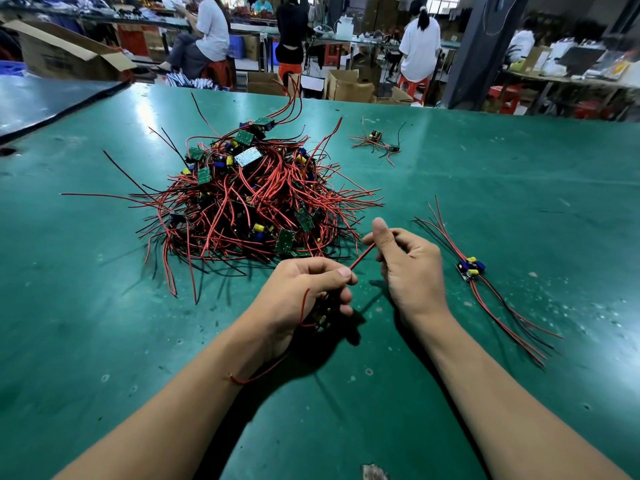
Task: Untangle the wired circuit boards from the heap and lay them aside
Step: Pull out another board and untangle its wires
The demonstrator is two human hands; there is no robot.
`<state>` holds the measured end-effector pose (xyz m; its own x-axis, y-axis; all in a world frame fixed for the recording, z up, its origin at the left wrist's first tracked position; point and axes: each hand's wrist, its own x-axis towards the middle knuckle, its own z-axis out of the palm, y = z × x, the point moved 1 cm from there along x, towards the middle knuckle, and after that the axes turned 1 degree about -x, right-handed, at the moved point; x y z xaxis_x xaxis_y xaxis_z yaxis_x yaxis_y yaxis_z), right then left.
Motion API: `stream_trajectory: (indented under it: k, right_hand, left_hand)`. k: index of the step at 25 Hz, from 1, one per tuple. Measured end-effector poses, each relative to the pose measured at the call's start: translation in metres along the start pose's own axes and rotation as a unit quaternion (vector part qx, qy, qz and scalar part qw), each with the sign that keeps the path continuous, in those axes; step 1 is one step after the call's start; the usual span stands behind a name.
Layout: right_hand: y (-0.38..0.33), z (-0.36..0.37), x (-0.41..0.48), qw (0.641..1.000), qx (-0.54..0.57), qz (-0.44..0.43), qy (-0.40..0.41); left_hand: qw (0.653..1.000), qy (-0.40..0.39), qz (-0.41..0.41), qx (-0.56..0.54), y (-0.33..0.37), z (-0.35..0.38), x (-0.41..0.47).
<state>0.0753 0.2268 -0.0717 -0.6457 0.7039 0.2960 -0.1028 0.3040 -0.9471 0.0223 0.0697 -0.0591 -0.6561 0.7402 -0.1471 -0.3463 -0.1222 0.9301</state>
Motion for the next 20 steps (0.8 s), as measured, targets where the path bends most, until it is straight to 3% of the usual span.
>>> stream_trajectory:
  k: [2,3,5,6,7,11,16,20]
  right_hand:
    - [-0.003,0.003,-0.002,0.998,-0.027,0.057,-0.014]
    - [-0.006,0.003,-0.001,0.991,0.034,0.127,-0.026]
    - [-0.012,0.000,0.002,0.914,0.257,0.303,-0.080]
    - [-0.015,-0.004,0.003,0.871,0.326,0.352,-0.102]
    - [-0.014,-0.006,0.003,0.855,0.347,0.367,-0.118]
    - [-0.012,-0.002,-0.003,0.889,0.318,0.292,-0.150]
    - [-0.007,-0.001,-0.009,0.870,0.330,0.240,-0.277]
    - [-0.008,0.006,-0.013,0.891,0.300,0.202,-0.276]
  left_hand:
    - [1.000,-0.001,0.002,0.005,0.000,0.000,0.000]
    - [1.000,-0.003,0.000,0.008,-0.001,0.000,0.000]
    - [1.000,-0.010,-0.004,0.017,-0.001,0.000,-0.002]
    - [1.000,-0.014,-0.006,0.018,-0.001,0.000,-0.002]
    - [1.000,-0.015,-0.007,0.015,-0.001,0.000,-0.003]
    - [1.000,0.008,-0.013,-0.002,0.000,-0.001,0.000]
    - [0.999,-0.004,-0.042,-0.017,0.002,-0.004,0.001]
    - [0.998,-0.035,-0.059,-0.007,0.006,-0.008,0.000]
